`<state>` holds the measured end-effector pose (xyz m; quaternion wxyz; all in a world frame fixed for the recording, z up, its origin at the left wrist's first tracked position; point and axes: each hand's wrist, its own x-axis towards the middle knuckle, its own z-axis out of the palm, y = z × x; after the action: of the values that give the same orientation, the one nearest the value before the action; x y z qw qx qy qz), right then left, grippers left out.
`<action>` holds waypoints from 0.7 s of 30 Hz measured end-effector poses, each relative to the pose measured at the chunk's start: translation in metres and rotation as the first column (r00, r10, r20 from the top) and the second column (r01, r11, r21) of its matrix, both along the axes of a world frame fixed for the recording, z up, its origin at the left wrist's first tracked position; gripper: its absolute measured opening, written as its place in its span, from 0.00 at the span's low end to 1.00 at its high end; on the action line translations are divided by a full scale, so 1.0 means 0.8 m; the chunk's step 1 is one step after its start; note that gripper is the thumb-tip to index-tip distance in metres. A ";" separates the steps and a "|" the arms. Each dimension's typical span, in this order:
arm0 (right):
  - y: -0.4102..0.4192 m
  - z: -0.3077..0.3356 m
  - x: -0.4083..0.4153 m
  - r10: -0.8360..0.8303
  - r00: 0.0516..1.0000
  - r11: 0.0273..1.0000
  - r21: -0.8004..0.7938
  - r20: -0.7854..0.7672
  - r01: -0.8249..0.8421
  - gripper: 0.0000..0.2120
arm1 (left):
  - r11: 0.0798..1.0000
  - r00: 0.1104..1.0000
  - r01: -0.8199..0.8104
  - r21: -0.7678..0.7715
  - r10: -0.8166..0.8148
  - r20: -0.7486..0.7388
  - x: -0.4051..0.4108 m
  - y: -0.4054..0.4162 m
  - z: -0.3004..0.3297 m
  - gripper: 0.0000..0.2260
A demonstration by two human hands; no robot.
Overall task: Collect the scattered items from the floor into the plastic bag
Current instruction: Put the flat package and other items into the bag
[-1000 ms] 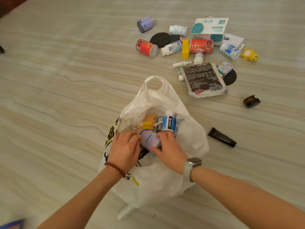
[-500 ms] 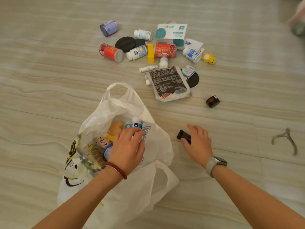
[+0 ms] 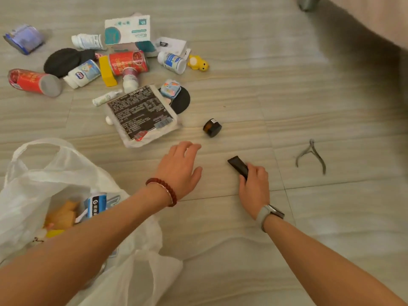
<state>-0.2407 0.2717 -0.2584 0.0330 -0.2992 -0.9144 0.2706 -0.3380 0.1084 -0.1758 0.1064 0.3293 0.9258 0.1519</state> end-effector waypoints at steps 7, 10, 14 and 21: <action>0.000 -0.028 0.018 0.030 0.994 0.999 0.041 -0.105 -0.026 0.20 | 0.961 0.934 -0.271 0.050 0.250 0.253 -0.066 0.095 -0.048 0.29; 0.002 -0.037 0.015 0.034 0.991 0.993 0.120 -0.127 -0.019 0.21 | 0.936 0.891 -0.346 0.071 0.303 0.338 -0.082 0.115 -0.066 0.31; 0.004 -0.042 0.015 0.040 0.991 0.990 0.141 -0.125 -0.022 0.19 | 0.917 0.885 -0.384 0.106 0.333 0.325 -0.099 0.132 -0.077 0.28; 0.006 -0.043 0.016 0.069 0.987 0.984 0.171 -0.143 -0.044 0.24 | 0.857 0.873 -0.460 0.230 0.390 0.292 -0.071 0.107 -0.050 0.15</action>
<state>-0.2278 0.2765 -0.2926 0.1182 -0.2485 -0.9370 0.2152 -0.3952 0.1940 -0.2158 0.1290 0.1067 0.9237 0.3447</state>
